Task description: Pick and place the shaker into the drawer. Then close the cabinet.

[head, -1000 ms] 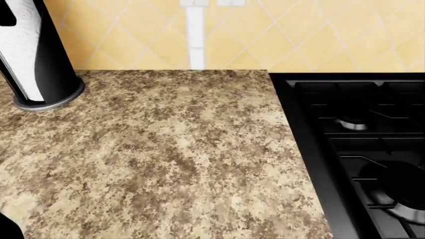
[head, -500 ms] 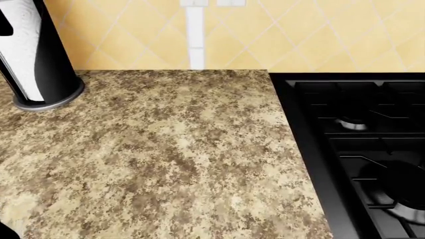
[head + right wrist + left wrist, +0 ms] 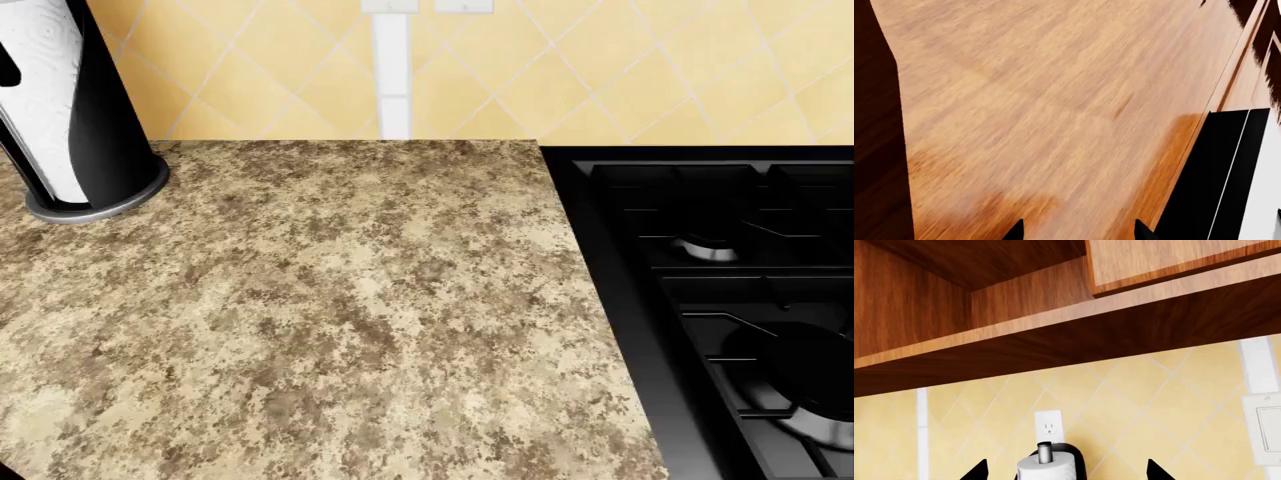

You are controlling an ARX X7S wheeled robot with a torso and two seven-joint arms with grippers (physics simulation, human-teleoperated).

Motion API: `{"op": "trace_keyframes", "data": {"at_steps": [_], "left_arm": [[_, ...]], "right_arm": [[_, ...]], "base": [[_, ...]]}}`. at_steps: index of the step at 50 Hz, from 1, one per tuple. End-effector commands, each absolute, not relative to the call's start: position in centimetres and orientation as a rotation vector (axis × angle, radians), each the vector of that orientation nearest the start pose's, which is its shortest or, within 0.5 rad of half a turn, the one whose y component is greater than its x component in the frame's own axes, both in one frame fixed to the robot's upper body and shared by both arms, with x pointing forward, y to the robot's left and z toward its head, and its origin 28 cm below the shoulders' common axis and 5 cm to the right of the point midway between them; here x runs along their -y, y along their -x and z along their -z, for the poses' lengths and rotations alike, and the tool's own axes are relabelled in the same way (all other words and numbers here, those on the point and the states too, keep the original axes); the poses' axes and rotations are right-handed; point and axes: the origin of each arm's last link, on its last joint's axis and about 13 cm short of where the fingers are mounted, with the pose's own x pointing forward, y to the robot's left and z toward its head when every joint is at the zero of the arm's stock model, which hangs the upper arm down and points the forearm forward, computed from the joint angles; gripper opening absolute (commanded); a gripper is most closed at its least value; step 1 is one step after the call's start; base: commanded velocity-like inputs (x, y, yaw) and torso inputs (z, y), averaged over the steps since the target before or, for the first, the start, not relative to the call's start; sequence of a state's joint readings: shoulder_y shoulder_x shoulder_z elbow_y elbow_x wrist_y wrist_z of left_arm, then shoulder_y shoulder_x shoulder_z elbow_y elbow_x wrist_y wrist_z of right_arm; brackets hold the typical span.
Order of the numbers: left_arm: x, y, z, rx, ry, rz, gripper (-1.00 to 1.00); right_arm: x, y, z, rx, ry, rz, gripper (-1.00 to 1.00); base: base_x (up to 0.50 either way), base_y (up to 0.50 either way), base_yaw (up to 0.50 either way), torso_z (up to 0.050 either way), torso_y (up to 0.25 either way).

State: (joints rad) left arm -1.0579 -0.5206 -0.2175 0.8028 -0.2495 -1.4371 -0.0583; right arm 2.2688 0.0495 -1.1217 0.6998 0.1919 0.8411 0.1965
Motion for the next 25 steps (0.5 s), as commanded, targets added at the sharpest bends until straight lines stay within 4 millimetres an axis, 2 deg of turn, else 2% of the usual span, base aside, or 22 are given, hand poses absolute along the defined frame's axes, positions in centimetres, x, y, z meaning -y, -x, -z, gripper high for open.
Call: {"op": "trace_keyframes", "data": {"at_steps": [1,5,8,11,16,25], "left_arm": [[-31.8,-20.6,-33.5,0.498,-0.188,-0.296,1.00],[-31.8,-20.6,-33.5,0.498,-0.188,-0.294,1.00],[-31.8,-20.6,-33.4,0.497,-0.190,-0.296,1.00],[-31.8,-20.7,-33.5,0.497,-0.188,-0.296,1.00],[-31.8,-20.8,-33.4,0.494,-0.188,-0.297,1.00],[-31.6,-20.8,-33.5,0.493,-0.193,-0.293,1.00]], "right_arm": [[10.5,-34.1,-55.0,0.496,0.863,0.417,1.00],[10.4,-34.0,-55.2,0.504,0.837,0.395,1.00],[10.1,-33.2,-56.1,0.541,0.765,0.306,1.00],[9.9,-31.1,-56.3,0.585,0.662,0.196,1.00],[10.1,-27.7,-56.2,0.629,0.587,0.116,1.00],[10.6,-23.7,-55.4,0.671,0.515,0.047,1.00]], "base": [[0.03,0.01,0.01,0.000,0.000],[0.03,0.01,0.01,0.011,0.000],[0.02,0.00,0.01,0.008,0.000],[0.02,0.00,0.01,0.008,0.000],[0.01,0.00,0.01,0.004,0.000],[0.00,0.00,0.00,0.000,0.000]]}}
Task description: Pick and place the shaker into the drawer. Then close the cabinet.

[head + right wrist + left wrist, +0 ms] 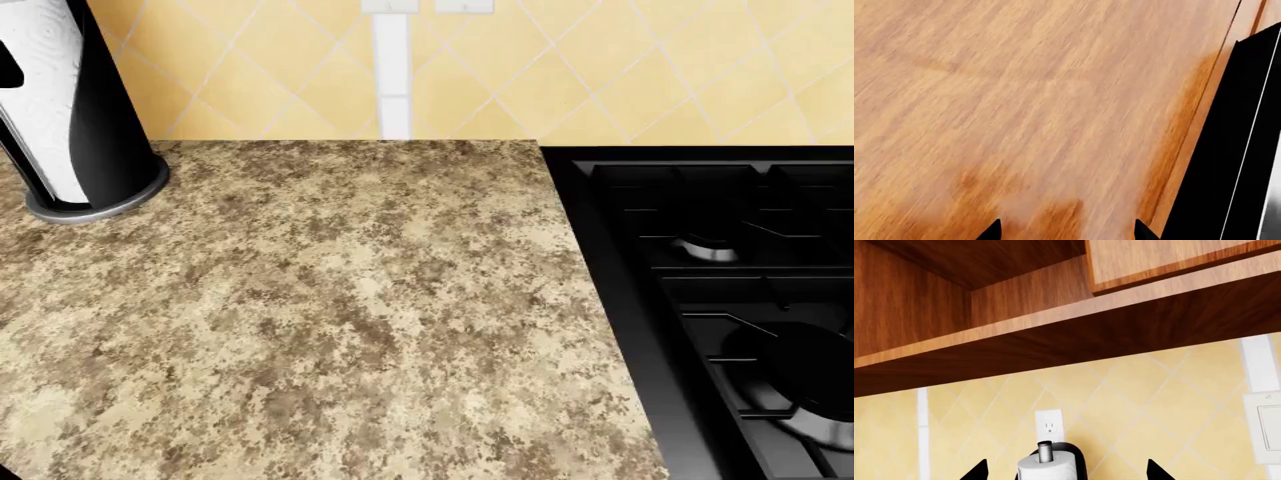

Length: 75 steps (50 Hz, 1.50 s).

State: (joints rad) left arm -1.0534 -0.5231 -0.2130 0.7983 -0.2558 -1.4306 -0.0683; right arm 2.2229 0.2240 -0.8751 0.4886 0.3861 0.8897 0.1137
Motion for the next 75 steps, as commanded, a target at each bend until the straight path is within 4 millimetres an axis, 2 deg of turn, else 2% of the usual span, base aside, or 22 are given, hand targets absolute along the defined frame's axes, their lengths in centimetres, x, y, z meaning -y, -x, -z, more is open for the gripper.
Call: {"op": "trace_keyframes", "data": {"at_steps": [1,9,18,30,51,59,75], "left_arm": [[-31.6,-20.8,-33.5,0.493,-0.193,-0.293,1.00],[-31.6,-20.9,-33.4,0.491,-0.195,-0.292,1.00],[-31.6,-21.0,-33.4,0.491,-0.192,-0.289,1.00],[-31.5,-21.0,-33.6,0.495,-0.184,-0.284,1.00],[-31.5,-20.7,-34.1,0.507,-0.174,-0.281,1.00],[-31.4,-20.7,-34.1,0.509,-0.180,-0.276,1.00],[-31.3,-20.8,-34.1,0.506,-0.186,-0.272,1.00]], "right_arm": [[10.7,-23.3,-55.3,0.675,0.507,0.041,1.00],[10.9,-20.4,-54.4,0.714,0.478,0.011,1.00],[11.5,-17.5,-52.5,0.745,0.463,0.013,1.00],[12.0,-15.0,-49.2,0.758,0.433,0.018,1.00],[12.9,-14.0,-45.2,0.748,0.386,0.069,1.00],[13.4,-14.6,-42.9,0.723,0.324,0.077,1.00],[14.1,-15.0,-40.1,0.698,0.238,0.095,1.00]], "base": [[0.00,0.00,0.00,0.000,0.000],[0.00,0.00,0.00,0.000,0.000],[0.00,0.00,0.00,0.000,0.000],[0.00,0.00,0.00,0.000,0.000],[0.00,0.00,0.00,0.000,0.000],[0.00,0.00,0.00,0.000,0.000],[0.00,0.00,0.00,0.000,0.000]]}}
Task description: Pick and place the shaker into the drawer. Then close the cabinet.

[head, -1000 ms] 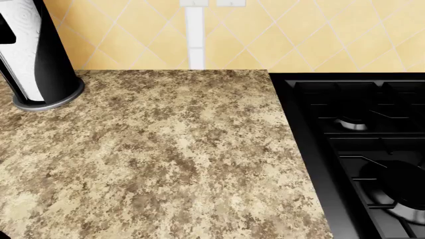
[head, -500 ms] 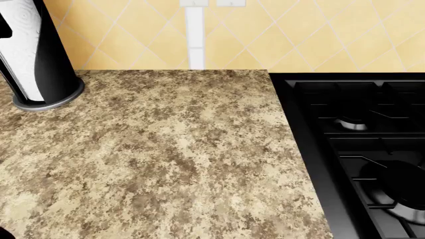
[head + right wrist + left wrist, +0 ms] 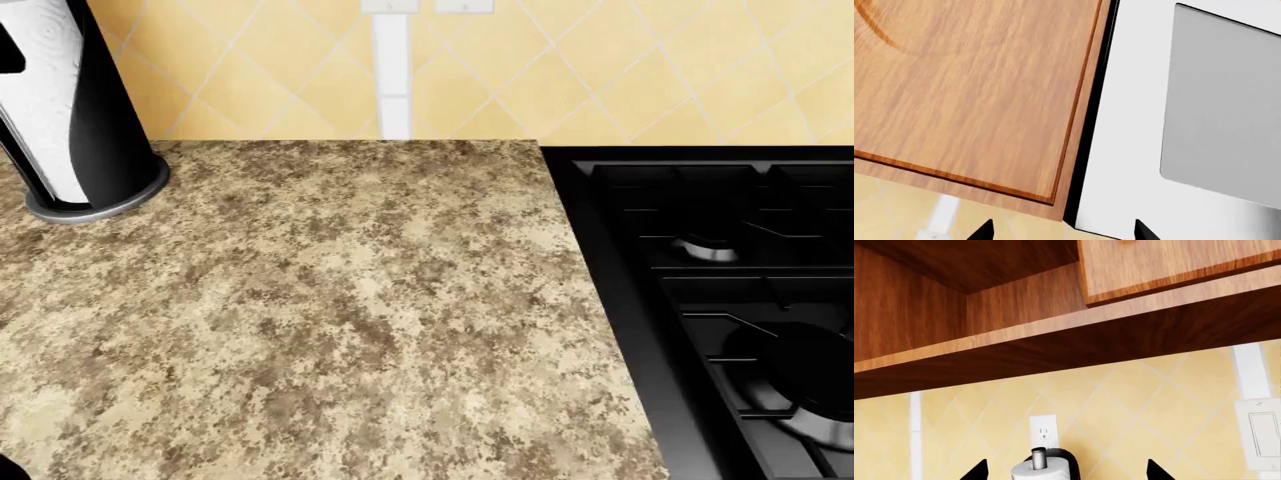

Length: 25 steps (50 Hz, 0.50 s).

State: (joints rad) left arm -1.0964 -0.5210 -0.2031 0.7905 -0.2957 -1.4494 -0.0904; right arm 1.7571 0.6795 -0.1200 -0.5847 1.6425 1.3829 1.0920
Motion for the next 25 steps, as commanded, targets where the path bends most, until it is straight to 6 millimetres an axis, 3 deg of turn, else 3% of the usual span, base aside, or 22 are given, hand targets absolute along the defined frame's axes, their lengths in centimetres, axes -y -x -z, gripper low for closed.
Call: {"op": "trace_keyframes", "data": {"at_steps": [1,25], "left_arm": [[-31.3,-20.8,-34.1,0.506,-0.186,-0.272,1.00],[-31.2,-20.8,-34.2,0.509,-0.195,-0.262,1.00]], "right_arm": [[14.1,-15.0,-40.0,0.697,0.234,0.096,1.00],[15.2,-15.7,-36.4,0.643,0.171,0.143,1.00]], "base": [[0.00,0.00,0.00,0.000,0.000],[0.00,0.00,0.00,0.000,0.000]]}}
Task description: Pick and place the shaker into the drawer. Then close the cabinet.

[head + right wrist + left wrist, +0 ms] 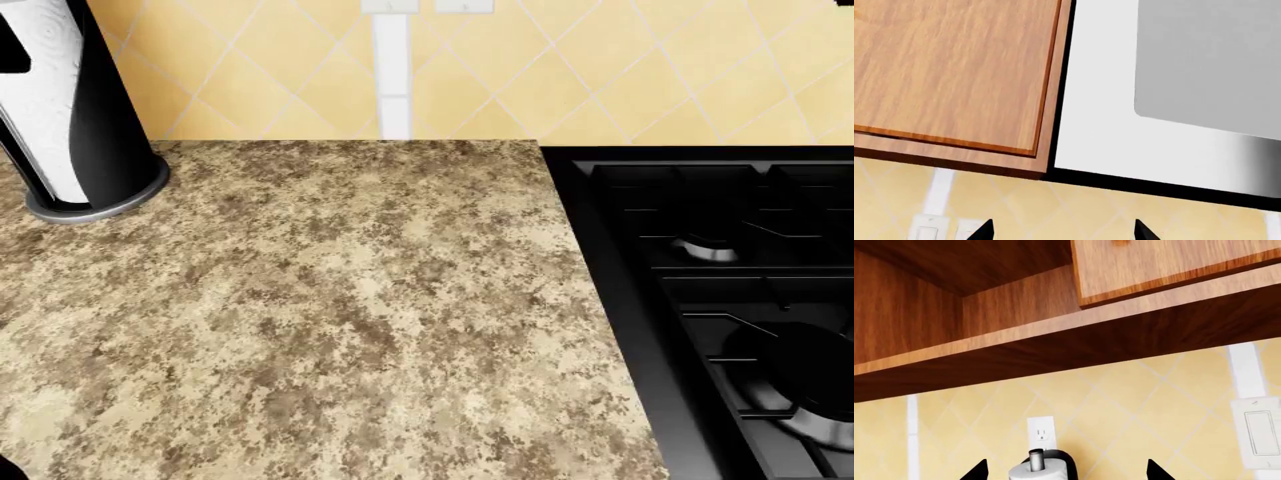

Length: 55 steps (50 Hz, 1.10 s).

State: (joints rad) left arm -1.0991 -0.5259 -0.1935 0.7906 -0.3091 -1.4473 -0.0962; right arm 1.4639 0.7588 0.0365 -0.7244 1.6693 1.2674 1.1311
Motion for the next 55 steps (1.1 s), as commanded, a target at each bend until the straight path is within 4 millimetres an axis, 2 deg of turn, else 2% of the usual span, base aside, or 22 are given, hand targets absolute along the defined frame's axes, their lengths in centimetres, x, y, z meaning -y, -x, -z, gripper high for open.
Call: {"op": "trace_keyframes", "data": {"at_steps": [1,17,33,41,55], "left_arm": [[-31.22,-20.80,-34.21,0.509,-0.195,-0.262,1.00],[-31.13,-20.75,-34.33,0.509,-0.195,-0.256,1.00],[-31.17,-20.63,-34.21,0.507,-0.195,-0.251,1.00],[-30.83,-20.65,-33.52,0.454,-0.164,-0.162,1.00],[-30.90,-20.79,-33.67,0.457,-0.170,-0.174,1.00]], "right_arm": [[15.19,-15.77,-36.33,0.640,0.170,0.146,1.00],[15.43,-15.86,-36.11,0.622,0.176,0.174,1.00],[15.25,-15.95,-36.17,0.622,0.179,0.169,1.00],[15.21,-16.03,-36.23,0.624,0.179,0.168,1.00],[15.21,-16.24,-36.13,0.620,0.184,0.168,1.00]], "base": [[0.00,0.00,0.00,0.000,0.000],[0.00,0.02,0.00,0.000,0.000],[0.00,0.29,0.00,0.000,0.000],[0.00,0.29,0.00,0.000,0.000],[0.00,0.29,0.00,0.000,0.000]]}}
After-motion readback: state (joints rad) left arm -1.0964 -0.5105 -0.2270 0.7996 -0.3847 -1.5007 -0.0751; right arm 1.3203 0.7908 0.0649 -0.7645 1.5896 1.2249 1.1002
